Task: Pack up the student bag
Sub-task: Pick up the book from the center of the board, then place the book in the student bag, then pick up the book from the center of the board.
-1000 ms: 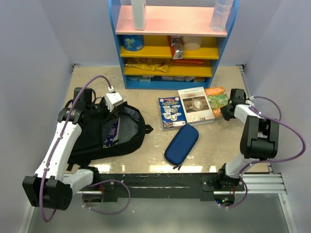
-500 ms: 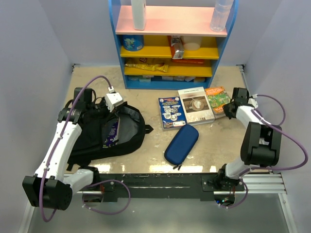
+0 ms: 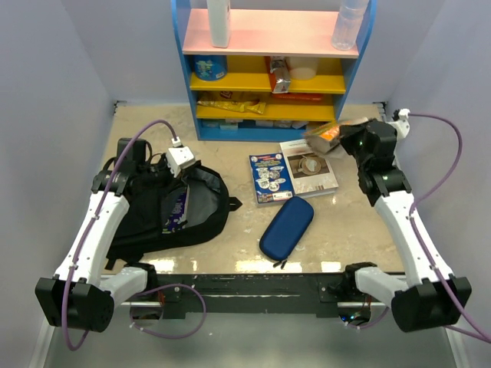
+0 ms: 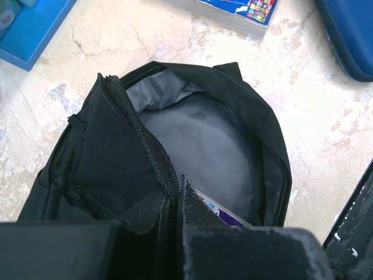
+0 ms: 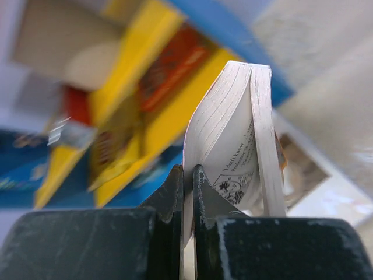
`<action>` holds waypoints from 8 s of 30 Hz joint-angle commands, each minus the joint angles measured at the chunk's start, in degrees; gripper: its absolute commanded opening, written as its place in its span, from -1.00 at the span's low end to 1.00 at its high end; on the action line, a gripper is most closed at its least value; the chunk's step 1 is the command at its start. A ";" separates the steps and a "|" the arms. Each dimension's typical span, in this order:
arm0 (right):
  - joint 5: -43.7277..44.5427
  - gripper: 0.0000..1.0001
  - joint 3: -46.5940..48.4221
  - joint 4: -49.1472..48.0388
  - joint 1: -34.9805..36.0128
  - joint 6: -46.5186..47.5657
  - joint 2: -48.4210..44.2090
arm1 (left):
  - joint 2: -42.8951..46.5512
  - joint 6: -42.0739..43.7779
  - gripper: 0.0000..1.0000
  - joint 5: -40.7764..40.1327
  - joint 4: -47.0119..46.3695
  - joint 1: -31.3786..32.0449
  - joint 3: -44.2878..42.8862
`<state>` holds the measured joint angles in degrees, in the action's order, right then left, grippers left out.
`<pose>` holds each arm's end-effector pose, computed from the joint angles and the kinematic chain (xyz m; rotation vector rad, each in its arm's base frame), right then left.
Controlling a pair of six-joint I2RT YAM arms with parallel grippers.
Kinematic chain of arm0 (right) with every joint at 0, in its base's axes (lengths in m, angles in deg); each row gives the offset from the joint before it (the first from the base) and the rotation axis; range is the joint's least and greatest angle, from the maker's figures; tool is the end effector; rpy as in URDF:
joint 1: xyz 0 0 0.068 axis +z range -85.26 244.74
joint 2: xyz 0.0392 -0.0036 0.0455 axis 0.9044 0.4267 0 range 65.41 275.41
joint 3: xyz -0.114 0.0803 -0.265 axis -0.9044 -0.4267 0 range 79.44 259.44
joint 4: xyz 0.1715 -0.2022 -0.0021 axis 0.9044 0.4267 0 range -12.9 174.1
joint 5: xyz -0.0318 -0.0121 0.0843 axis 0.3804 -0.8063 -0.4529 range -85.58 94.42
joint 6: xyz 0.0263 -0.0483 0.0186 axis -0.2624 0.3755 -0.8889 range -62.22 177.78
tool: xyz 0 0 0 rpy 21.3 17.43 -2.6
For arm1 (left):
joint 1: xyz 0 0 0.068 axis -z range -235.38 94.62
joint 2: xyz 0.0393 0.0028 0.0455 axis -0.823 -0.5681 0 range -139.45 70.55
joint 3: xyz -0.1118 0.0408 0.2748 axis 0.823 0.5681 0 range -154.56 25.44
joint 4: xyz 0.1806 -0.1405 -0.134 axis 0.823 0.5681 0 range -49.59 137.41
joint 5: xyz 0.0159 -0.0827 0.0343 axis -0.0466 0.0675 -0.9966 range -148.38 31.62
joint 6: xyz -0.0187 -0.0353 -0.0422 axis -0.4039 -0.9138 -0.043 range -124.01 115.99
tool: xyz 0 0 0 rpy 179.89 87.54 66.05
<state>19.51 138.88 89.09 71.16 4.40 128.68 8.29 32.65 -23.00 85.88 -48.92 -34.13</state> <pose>0.2507 0.0173 0.3859 0.9099 1.6280 0.4862 0.2038 -0.0473 0.3393 1.0814 1.9907 -0.4684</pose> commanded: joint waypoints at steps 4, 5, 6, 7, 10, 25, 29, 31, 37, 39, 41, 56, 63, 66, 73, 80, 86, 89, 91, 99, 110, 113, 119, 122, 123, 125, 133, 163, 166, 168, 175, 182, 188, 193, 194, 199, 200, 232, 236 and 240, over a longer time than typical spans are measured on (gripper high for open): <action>-1.62 -1.00 9.02 -5.83 11.85 2.33 -4.91 | 1.09 -0.01 -1.00 3.03 -2.05 0.66 -2.22; -3.12 -1.00 9.37 -6.62 12.21 0.84 -4.82 | 1.17 -0.28 -1.00 3.12 -2.06 0.66 -2.22; -4.36 -1.00 9.55 -6.80 12.65 0.04 -4.38 | 1.26 -0.45 -1.00 3.12 -2.23 0.66 -2.30; -5.85 -1.00 9.38 -6.80 13.70 -1.01 -3.94 | 1.35 -0.63 -1.00 3.12 -2.32 0.75 -2.39; -14.63 -1.00 6.31 -9.87 15.37 -6.98 -2.10 | 1.53 -0.81 -1.00 3.03 -2.32 0.66 -2.65; -27.30 -1.00 1.91 -26.92 35.41 -16.40 8.28 | 1.79 -0.63 -1.00 1.98 -2.58 0.66 -2.22; -28.27 -1.00 -0.37 -31.47 36.74 -18.41 9.68 | 1.88 -0.54 -1.00 1.80 -2.49 0.66 -2.04; -28.71 -1.00 -2.73 -34.64 36.83 -19.30 11.25 | 2.05 -0.45 -1.00 1.89 -2.49 0.66 -2.04; -27.31 -1.00 -7.32 -35.22 36.65 -18.78 17.75 | 2.32 -0.10 -1.00 1.71 -1.88 0.57 -2.22; -26.34 -1.00 -8.20 -34.84 36.30 -16.93 19.43 | 2.41 -0.02 -1.00 1.71 -1.71 0.75 -2.04; -26.25 -1.00 -9.43 -34.05 36.04 -15.10 21.71 | 2.49 0.25 -1.00 1.80 -1.53 0.66 -2.04; -23.35 0.82 -0.29 -13.13 33.05 7.59 30.78 | 2.32 0.95 -1.00 1.89 -0.91 0.75 -2.13; -26.25 0.89 0.59 -11.63 31.20 10.23 33.94 | 1.97 0.86 -1.00 2.15 -0.82 0.75 -2.39; -29.58 0.85 -0.90 -16.19 31.20 8.22 36.13 | 1.97 0.86 -1.00 2.15 -0.56 0.84 -2.65; -38.63 0.57 -7.31 -35.85 31.20 -3.19 40.36 | 1.88 0.95 -1.00 2.15 -0.30 0.75 -3.01; -42.16 -0.42 -9.51 -43.44 30.59 -9.09 40.10 | 1.79 1.21 -1.00 2.07 -0.21 0.75 -3.01; -43.65 -1.00 -13.82 -54.00 27.34 -19.03 38.51 | 1.79 1.48 -1.00 1.89 0.14 0.75 -3.01; -44.53 -1.00 -13.82 -57.42 27.33 -22.28 39.48 | 1.70 1.57 -1.00 1.80 0.14 0.75 -3.09; -45.94 -1.00 -14.18 -60.66 27.25 -24.99 40.18 | 1.70 1.57 -1.00 1.80 0.14 0.75 -3.01; -47.35 -1.00 -13.65 -61.03 26.81 -25.63 37.81 | 1.70 1.57 -1.00 1.54 -0.03 0.75 -2.57; -39.35 -1.00 0.66 -52.51 36.90 -22.90 45.80 | 1.70 1.04 -1.00 2.07 -0.21 0.75 -2.83; -37.42 -1.00 3.74 -50.32 39.63 -22.47 47.74 | 1.70 1.04 -1.00 2.24 -0.30 0.75 -2.92; -35.22 -1.00 8.75 -45.57 44.38 -20.45 51.33 | 1.79 1.13 -1.00 2.42 -0.21 0.75 -3.09; -35.66 -1.00 11.30 -44.16 46.48 -19.74 54.14 | 1.70 1.04 -1.00 2.50 -0.30 0.84 -2.92; -35.92 -1.00 12.27 -43.20 46.84 -19.57 55.20 | 1.70 1.04 -1.00 2.59 -0.38 0.75 -2.92; -36.27 -1.00 15.07 -43.45 48.25 -19.56 56.96 | 1.61 0.78 -1.00 2.86 -0.65 0.75 -3.01; -34.61 0.04 18.62 -32.39 49.14 -9.21 56.19 | 1.70 1.48 -1.00 2.15 0.31 0.84 -3.53; -28.90 0.06 14.84 -18.94 41.25 2.15 47.33 | 1.09 2.36 -1.00 1.98 0.49 0.75 -3.27; -26.43 0.77 7.73 -17.09 35.27 -1.71 43.10 | 1.09 2.36 -1.00 1.98 0.49 0.75 -3.18; -25.64 0.97 2.63 -17.52 33.23 -4.25 38.88 | 1.09 2.62 -1.00 1.80 0.58 0.75 -3.10; -18.70 0.97 -5.20 -12.96 32.08 -11.11 31.40 | 0.56 2.62 -1.00 2.15 0.23 0.75 -3.18; -15.28 0.97 -8.11 -5.68 32.17 -16.66 29.20 | 0.82 2.97 -1.00 1.63 0.49 0.75 -2.66; -7.45 0.97 -9.87 -1.10 31.82 -18.42 25.68 | 0.91 2.89 -1.00 1.80 0.14 0.75 -2.48; -5.96 0.97 -11.27 1.63 31.29 -18.07 26.04 | 1.09 3.15 -1.00 1.63 0.40 0.84 -2.39; -5.43 0.97 -11.80 1.72 31.38 -18.42 25.86 | 1.09 3.24 -1.00 1.63 0.23 0.84 -2.30; -0.52 0.97 -12.69 2.16 30.59 -17.28 24.63 | 1.26 2.97 -1.00 1.71 0.14 0.92 -2.13; 0.19 0.97 -12.07 3.82 30.67 -16.58 24.89 | 1.18 2.97 -1.00 1.71 0.23 0.92 -2.04; 5.91 0.88 0.67 -1.71 27.78 -19.21 32.79 | 1.70 2.97 -1.00 1.80 0.32 1.19 -1.51; 6.61 0.87 2.70 -1.88 27.51 -19.21 34.99 | 1.97 3.06 -1.00 1.63 0.67 1.28 -1.25; 7.23 0.86 4.19 -2.76 27.51 -19.74 36.75 | 2.05 3.33 -1.00 1.36 0.85 1.28 -1.16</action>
<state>23.21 139.98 89.13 98.83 -13.74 164.22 8.77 34.69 -23.92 88.28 -48.18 -34.85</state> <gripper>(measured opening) 0.939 0.058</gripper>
